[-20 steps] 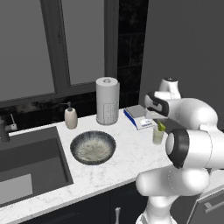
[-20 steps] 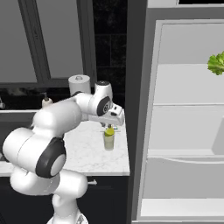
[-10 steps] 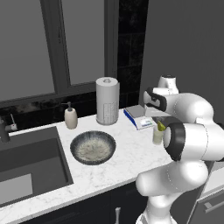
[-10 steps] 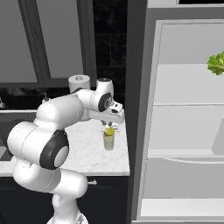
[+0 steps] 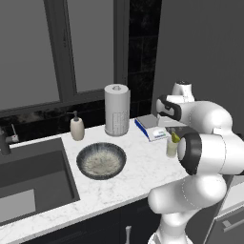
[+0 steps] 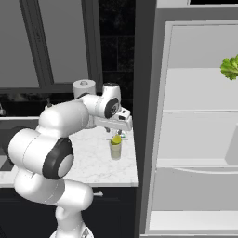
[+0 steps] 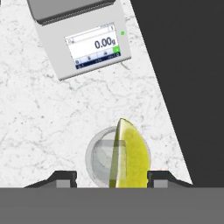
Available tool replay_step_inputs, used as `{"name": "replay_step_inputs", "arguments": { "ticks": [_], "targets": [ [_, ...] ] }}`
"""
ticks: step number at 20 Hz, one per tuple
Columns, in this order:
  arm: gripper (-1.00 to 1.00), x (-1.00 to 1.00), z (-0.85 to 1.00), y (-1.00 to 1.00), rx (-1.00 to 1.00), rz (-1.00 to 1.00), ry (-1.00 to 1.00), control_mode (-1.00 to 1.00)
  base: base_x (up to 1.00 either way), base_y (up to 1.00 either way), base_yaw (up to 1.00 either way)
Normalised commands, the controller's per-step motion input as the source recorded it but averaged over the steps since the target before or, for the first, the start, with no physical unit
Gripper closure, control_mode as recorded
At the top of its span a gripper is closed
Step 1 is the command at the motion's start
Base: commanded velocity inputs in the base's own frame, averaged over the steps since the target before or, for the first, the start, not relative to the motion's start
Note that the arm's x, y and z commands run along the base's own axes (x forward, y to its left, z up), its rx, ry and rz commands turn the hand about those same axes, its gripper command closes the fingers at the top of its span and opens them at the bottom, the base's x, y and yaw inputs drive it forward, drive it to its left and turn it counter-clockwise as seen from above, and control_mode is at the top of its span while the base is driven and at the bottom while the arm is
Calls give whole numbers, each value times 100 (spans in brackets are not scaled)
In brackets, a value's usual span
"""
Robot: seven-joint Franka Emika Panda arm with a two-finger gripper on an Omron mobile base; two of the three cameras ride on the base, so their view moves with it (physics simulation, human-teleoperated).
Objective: Grab a lemon wedge from the fridge and one ice cube from the ice bowl, and put them in the glass of lemonade.
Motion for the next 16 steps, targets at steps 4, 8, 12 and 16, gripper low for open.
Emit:
{"name": "replay_step_inputs", "arguments": {
  "ticks": [4, 8, 12, 16],
  "targets": [
    [-100, 0, 0, 0, 0, 0, 0, -100, 0, 0, 0],
    [-100, 0, 0, 0, 0, 0, 0, -100, 0, 0, 0],
    [-100, 0, 0, 0, 0, 0, -1, -100, 0, 0, 0],
    [-100, -6, 0, 0, 0, 0, -13, -100, 0, 0, 0]
  ]
}}
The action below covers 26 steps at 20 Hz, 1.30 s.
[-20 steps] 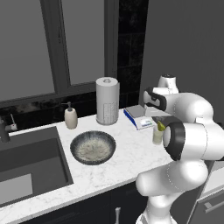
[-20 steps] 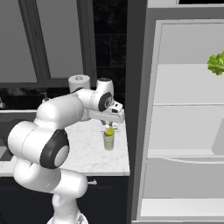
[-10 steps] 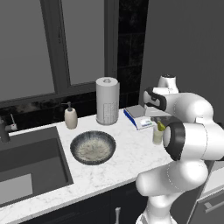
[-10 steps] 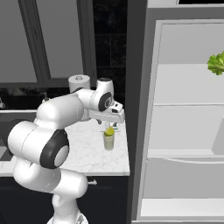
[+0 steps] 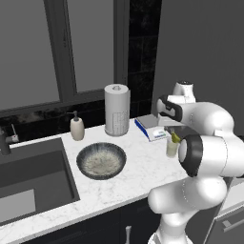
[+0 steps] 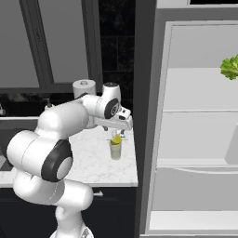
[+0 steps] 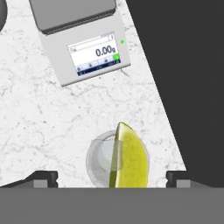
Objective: Grab a lemon wedge from the fridge and one ice cube from the ice bowl, and put them in the glass of lemonade.
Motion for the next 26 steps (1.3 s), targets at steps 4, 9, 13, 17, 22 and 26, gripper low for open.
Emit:
{"name": "replay_step_inputs", "arguments": {
  "ticks": [4, 9, 13, 17, 22, 26],
  "targets": [
    [-100, -6, 4, 0, 0, 0, -15, -100, 0, 0, 0],
    [-100, -2, 8, 1, 0, 0, -11, -100, 0, 0, 0],
    [-100, -2, 3, 7, 0, 0, -2, -100, 0, 0, 0],
    [-100, -5, 0, 5, 0, 0, -4, -100, 0, 0, 0],
    [-100, -1, 6, 0, 0, 0, -8, -100, 0, 0, 0],
    [-100, 0, 10, 0, 0, 0, -5, -100, 0, 0, 0]
  ]
}}
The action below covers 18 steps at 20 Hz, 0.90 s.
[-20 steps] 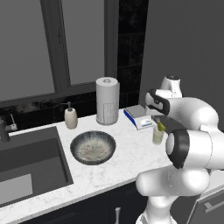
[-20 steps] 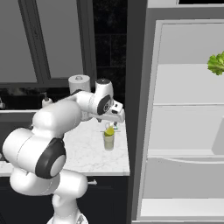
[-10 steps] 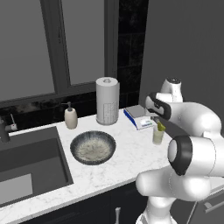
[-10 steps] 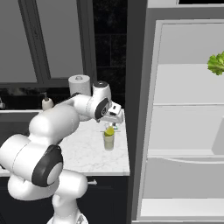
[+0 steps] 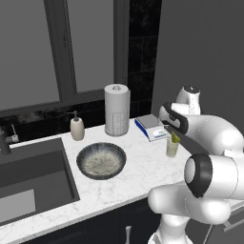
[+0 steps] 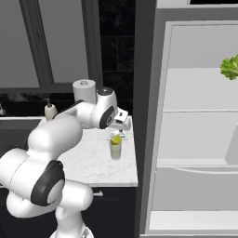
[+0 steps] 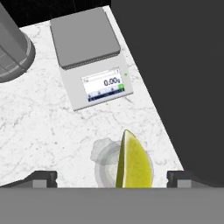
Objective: Grab a lemon wedge from the fridge and one ice cube from the ice bowl, and put them in the glass of lemonade.
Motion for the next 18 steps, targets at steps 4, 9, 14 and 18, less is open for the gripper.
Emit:
{"name": "replay_step_inputs", "arguments": {
  "ticks": [4, 9, 14, 18],
  "targets": [
    [-100, 0, 12, 0, 0, 0, -7, -100, 0, 0, 0],
    [-100, 0, 16, 0, 0, 0, -7, -100, 0, 0, 0],
    [-100, -1, 25, 0, 1, 0, -7, -100, 0, 0, 0],
    [-100, -12, 22, 0, 2, 0, -8, -100, 0, 0, 0]
  ]
}}
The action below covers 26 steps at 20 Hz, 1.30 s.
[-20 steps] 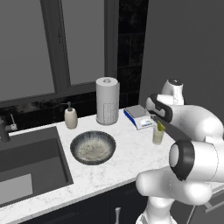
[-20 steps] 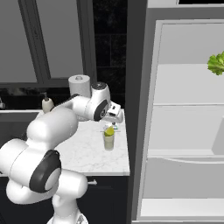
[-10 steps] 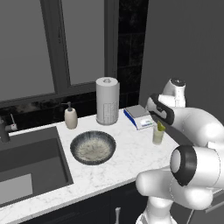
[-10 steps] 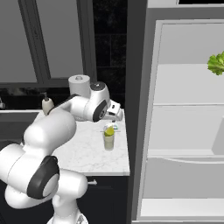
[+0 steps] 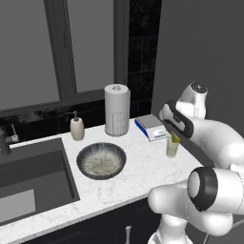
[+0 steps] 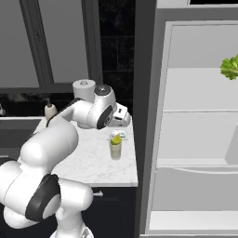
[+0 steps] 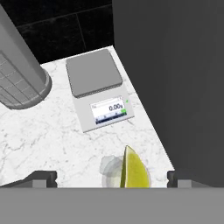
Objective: Grab a lemon wedge from the fridge and one ice cube from the ice bowl, and put them in the glass of lemonade.
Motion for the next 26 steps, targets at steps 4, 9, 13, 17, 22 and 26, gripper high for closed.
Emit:
{"name": "replay_step_inputs", "arguments": {
  "ticks": [4, 9, 13, 17, 22, 26],
  "targets": [
    [-100, -11, 14, 0, 3, 0, -5, -100, 0, 0, 0],
    [-100, -16, 22, 0, 4, 0, -7, -100, 0, 0, 0],
    [-100, -51, 21, 1, 4, 3, -7, -100, 0, 0, 0],
    [-100, -82, 11, 26, 1, 9, -4, -100, 0, 0, 0],
    [-100, -63, 15, 63, 0, 15, -3, -100, 0, 0, 0],
    [-100, -32, 20, 70, 0, 17, -2, -100, 0, 0, 0]
  ]
}}
